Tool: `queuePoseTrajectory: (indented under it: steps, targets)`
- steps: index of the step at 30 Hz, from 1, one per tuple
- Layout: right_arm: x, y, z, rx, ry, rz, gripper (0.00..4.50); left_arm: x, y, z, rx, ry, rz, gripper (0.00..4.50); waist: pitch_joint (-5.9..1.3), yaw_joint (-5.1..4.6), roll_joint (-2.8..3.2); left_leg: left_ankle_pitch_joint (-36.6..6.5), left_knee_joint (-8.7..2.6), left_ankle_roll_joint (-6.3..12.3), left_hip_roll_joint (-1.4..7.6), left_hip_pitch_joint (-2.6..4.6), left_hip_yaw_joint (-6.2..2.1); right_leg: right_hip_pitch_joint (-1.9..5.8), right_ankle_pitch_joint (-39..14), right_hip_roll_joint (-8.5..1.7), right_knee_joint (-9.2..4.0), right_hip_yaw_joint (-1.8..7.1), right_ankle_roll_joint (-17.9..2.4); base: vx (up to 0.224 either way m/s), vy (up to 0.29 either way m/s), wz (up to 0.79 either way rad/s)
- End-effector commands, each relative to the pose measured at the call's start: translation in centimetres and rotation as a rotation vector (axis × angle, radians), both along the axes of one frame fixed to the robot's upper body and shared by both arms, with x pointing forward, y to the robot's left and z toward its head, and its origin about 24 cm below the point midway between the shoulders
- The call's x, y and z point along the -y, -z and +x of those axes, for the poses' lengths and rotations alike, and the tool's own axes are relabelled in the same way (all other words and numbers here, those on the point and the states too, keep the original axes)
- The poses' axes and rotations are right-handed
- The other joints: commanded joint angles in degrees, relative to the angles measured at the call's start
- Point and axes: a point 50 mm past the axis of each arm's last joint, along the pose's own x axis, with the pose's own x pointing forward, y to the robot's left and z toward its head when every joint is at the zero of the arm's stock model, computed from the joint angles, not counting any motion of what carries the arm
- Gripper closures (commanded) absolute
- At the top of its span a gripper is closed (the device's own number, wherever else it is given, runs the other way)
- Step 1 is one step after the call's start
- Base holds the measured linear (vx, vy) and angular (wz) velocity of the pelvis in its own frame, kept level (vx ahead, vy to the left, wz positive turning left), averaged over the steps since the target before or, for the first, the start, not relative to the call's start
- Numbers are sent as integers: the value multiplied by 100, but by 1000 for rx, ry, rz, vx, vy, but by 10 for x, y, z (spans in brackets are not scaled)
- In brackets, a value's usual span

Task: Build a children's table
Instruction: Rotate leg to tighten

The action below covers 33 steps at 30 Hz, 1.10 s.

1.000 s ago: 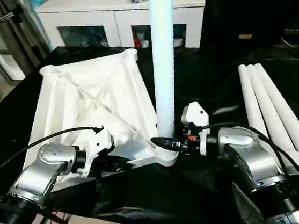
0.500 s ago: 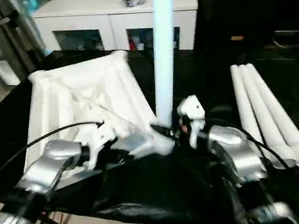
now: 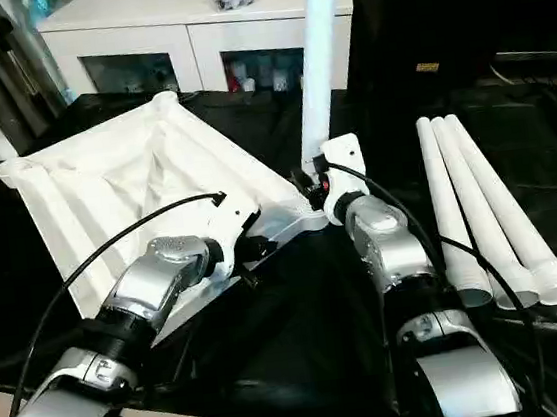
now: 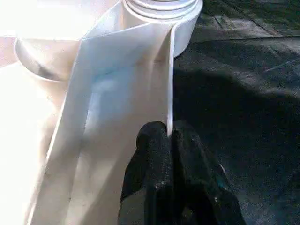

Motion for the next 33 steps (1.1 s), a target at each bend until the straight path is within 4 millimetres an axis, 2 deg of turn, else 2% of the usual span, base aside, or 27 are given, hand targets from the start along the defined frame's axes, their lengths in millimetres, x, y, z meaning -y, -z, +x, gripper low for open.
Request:
queuePoseTrajectory:
  steps: [1,4,5,9,10,12,14,15,16,18,20,21,22,27,28,33]
  targets:
    - [-29,63,-31,-293,-97,11,264,7,-16,9,71,-21,-13,450,-217,32,-38,-1710,-469,230,404,13,-202,181,-1738,-548,-566,255,-1419,0,0,0]
    - [-31,63,-31,-295,-106,23,264,7,-16,9,71,-24,-12,450,-201,20,-48,-2022,-490,115,410,44,-220,143,-2252,-547,-607,260,-1244,0,0,0]
    - [-33,63,-31,-297,-106,23,264,7,-15,9,71,-25,-10,450,-206,18,-27,-2083,-498,75,417,52,-232,129,-2304,-551,-610,268,-1199,0,0,0]
    - [-36,63,-31,-302,-105,36,264,6,-14,8,71,-24,-10,450,-198,9,-28,-2163,-515,45,421,43,-231,113,-2198,-550,-609,280,-1209,0,0,0]
    - [-37,62,-31,-303,-109,51,229,6,-14,8,71,-20,-11,450,-201,8,-24,-2175,-514,40,419,47,-233,113,-2216,-549,-611,279,-1204,0,0,0]
    - [-37,59,-29,-291,-105,70,229,6,-14,8,70,-16,-17,450,-195,0,-23,-2259,-522,25,421,45,-238,100,-2317,-553,-621,283,-1172,0,0,0]
    - [-37,55,-27,-269,-116,81,188,6,-15,8,73,-3,-26,450,-190,-16,-16,-2291,-538,7,424,32,-253,103,-2350,-552,-622,275,-1143,0,0,0]
    - [-37,53,-26,-262,-121,86,185,6,-15,7,76,2,-28,450,-197,-13,-12,-2359,-527,12,423,56,-244,82,-2368,-553,-634,281,-1141,0,0,0]
    - [-39,47,-24,-235,-155,107,170,7,-17,6,93,32,-39,450,-193,-15,-11,-2355,-530,6,431,49,-249,79,-2363,-561,-633,289,-1144,0,0,0]
    - [-41,43,-24,-218,-183,122,146,7,-18,5,108,56,-46,450,-214,-29,-15,-2130,-542,70,428,-18,-256,139,-2066,-559,-597,282,-1181,0,0,0]
    - [-43,36,-23,-190,-222,148,133,7,-18,3,103,76,-53,450,-208,-26,-6,-2028,-523,126,427,9,-224,114,-1898,-557,-599,286,-1274,0,0,0]
    - [-43,33,-23,-182,-234,158,133,7,-17,2,103,85,-55,450,-207,-16,-12,-1947,-519,185,427,-2,-218,138,-1843,-563,-600,292,-1302,0,0,0]
    - [-44,31,-23,-173,-247,169,110,7,-17,1,101,93,-58,450,-218,-8,-18,-1793,-517,232,431,-14,-211,153,-1695,-562,-586,294,-1326,0,0,0]
    - [-39,20,-22,-122,-294,151,76,5,-17,-3,95,136,-66,450,-238,6,-13,-1398,-487,373,432,-25,-189,192,-1263,-563,-551,286,-1480,0,0,0]
    - [-38,18,-23,-113,-305,145,55,5,-17,-4,96,145,-68,450,-246,7,-11,-1318,-481,395,429,-33,-188,199,-1174,-563,-538,287,-1499,0,0,0]
    - [-22,5,-27,-51,-390,92,47,-3,-16,-12,88,236,-71,450,-295,62,11,-711,-424,641,444,-46,-179,240,-207,-543,-440,260,-1656,0,0,0]
